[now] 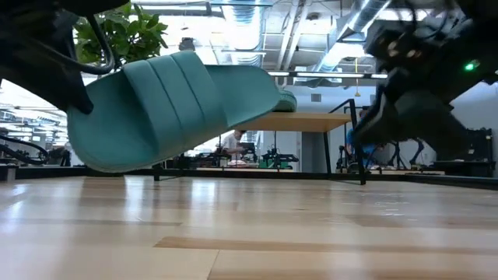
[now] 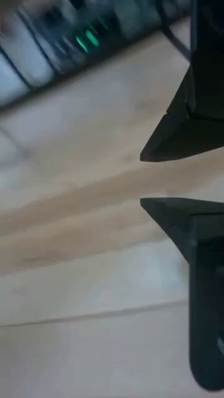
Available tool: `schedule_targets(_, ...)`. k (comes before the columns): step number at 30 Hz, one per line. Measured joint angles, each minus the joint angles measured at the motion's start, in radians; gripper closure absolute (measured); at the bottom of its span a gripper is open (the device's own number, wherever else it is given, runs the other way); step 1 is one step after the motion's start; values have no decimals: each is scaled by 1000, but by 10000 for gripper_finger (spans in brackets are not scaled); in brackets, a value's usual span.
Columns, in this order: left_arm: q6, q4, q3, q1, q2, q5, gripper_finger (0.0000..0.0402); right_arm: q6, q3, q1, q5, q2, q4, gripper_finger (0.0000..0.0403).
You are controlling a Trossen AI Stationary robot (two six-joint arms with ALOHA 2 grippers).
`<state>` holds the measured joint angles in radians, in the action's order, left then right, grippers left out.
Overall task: Pick and place slides into the shelf
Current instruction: Put the green pair of slippers on the shelf
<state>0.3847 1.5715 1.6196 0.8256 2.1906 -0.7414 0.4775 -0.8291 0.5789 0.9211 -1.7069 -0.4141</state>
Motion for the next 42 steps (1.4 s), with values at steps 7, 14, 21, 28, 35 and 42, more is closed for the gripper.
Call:
schedule_targets(7, 64, 0, 0, 15, 0, 28, 401, -226, 0, 133, 266, 0, 96, 340)
schedule_targets(14, 100, -31, 0, 28, 0, 29, 401, -608, 0, 234, 326, 0, 402, 377)
schedule_targets(21, 155, -56, 0, 29, 0, 28, 401, -1015, 0, 238, 114, 0, 819, 400)
schedule_targets(28, 172, -42, 1, 29, 0, 19, 401, -1080, -6, 174, 75, 0, 940, 400)
schedule_targets(35, 252, -39, 1, 31, 0, 18, 401, -1184, -32, 105, 75, 0, 891, 400)
schedule_targets(42, 276, -36, 1, 37, 0, -8, 401, -1238, -52, 69, 75, 0, 862, 381)
